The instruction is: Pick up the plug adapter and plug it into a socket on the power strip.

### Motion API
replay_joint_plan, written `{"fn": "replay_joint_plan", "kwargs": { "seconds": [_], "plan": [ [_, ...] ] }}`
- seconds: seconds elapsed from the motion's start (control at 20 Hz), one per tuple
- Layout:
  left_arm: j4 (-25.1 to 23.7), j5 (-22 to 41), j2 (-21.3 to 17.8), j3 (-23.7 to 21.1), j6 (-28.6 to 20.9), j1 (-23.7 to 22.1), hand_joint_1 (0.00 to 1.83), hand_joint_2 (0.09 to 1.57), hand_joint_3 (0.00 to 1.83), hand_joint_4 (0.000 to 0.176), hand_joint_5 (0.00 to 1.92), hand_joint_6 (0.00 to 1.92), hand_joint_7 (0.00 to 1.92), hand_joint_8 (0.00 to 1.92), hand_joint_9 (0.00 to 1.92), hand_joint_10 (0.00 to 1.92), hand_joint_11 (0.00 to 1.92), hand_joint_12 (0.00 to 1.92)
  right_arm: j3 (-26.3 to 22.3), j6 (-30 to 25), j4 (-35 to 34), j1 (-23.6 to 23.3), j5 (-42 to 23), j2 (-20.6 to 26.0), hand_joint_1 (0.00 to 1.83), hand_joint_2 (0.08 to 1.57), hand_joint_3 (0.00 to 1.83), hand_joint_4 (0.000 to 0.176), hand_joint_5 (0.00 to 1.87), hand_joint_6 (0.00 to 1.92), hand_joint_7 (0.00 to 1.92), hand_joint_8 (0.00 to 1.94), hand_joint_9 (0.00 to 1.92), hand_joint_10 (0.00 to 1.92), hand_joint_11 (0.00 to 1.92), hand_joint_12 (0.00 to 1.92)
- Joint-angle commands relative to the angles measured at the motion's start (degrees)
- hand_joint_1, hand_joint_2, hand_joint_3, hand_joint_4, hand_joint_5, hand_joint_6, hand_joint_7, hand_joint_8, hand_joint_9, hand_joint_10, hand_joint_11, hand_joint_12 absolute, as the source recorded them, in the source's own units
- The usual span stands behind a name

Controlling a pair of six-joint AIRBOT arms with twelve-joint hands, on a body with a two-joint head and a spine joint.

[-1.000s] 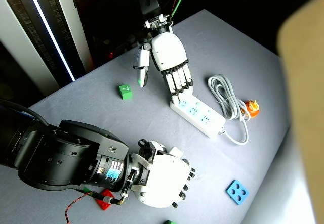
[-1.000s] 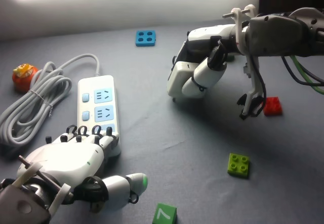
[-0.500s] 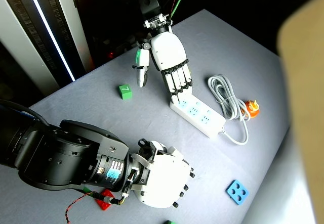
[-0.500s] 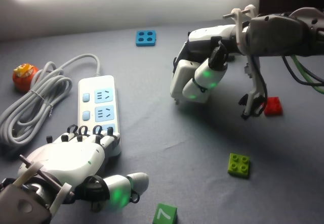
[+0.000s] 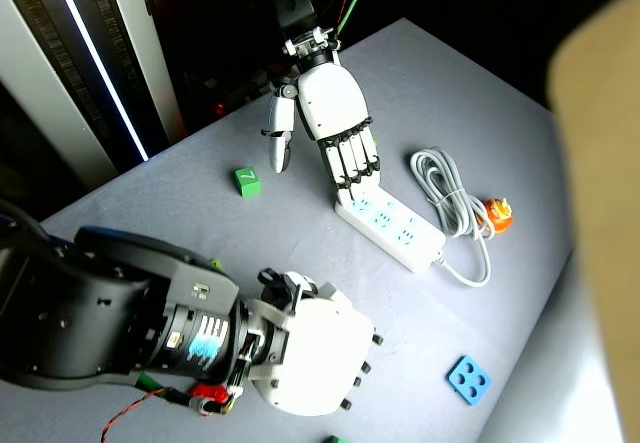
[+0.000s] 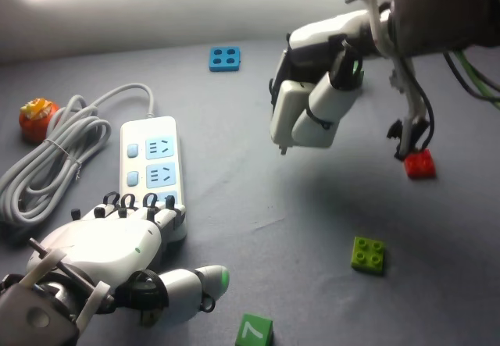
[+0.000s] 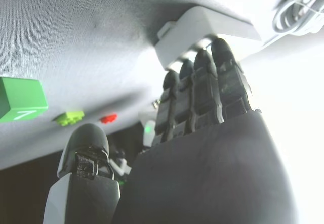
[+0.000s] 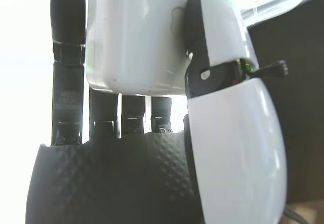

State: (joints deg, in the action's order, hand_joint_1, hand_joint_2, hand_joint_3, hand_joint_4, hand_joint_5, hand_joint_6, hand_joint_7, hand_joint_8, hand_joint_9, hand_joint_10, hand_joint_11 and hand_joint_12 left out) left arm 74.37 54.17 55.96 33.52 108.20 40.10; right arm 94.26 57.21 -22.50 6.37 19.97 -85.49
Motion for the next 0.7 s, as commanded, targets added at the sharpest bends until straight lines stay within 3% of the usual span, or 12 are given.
{"fn": "replay_joint_plan", "kwargs": {
  "seconds": [0.0,0.15,0.3,0.4,0.55,0.65],
  "plan": [
    [-2.15,1.19,0.15,0.00,-0.29,-0.21,0.00,1.24,0.00,0.000,0.13,0.00,0.17,0.00,0.14,0.00,0.00,0.37,-0.10,-0.40,0.75,-1.94,-5.19,0.03,1.23,1.09,0.00,0.015,0.98,0.95,1.13,0.77,1.26,0.00,0.81,1.13],
    [-2.14,1.19,0.16,-0.02,-0.34,-0.30,0.00,1.24,0.00,0.000,0.10,0.00,0.14,0.00,0.12,0.00,0.00,0.36,-0.09,-0.78,6.18,-5.13,-2.78,-1.92,1.23,1.08,0.00,0.012,1.00,0.90,1.14,0.75,1.28,0.01,0.80,1.18],
    [-2.14,1.18,0.19,-0.02,-0.29,-0.07,0.00,1.24,0.00,0.000,0.09,0.00,0.14,0.00,0.12,0.00,0.00,0.35,-0.08,-10.62,18.93,-6.97,0.49,-4.47,1.23,1.09,0.00,0.003,0.98,0.94,1.14,0.77,1.27,0.00,0.82,1.14],
    [-2.14,1.18,0.19,-0.03,-0.29,0.31,0.00,1.24,0.00,0.000,0.10,0.00,0.15,0.00,0.13,0.00,0.00,0.39,-0.08,-16.66,25.08,-7.58,1.23,-6.20,1.23,1.09,0.00,0.007,0.98,0.95,1.13,0.77,1.27,0.00,0.82,1.13],
    [-2.14,0.95,0.20,-0.01,-0.29,0.72,0.00,1.24,0.00,0.000,0.11,0.00,0.16,0.00,0.13,0.00,0.00,0.40,-0.09,-31.83,40.26,-8.58,2.46,-9.16,1.23,1.09,0.00,0.000,0.97,0.96,1.13,0.78,1.26,0.00,0.81,1.11],
    [-2.14,0.83,0.36,0.13,-0.29,0.88,0.00,1.24,0.00,0.000,0.11,0.00,0.15,0.00,0.13,0.00,0.00,0.44,-0.09,-32.53,43.20,-9.16,2.43,-10.99,1.24,1.08,0.00,0.000,0.99,0.92,1.16,0.74,1.28,0.01,0.83,1.13]
  ]
}}
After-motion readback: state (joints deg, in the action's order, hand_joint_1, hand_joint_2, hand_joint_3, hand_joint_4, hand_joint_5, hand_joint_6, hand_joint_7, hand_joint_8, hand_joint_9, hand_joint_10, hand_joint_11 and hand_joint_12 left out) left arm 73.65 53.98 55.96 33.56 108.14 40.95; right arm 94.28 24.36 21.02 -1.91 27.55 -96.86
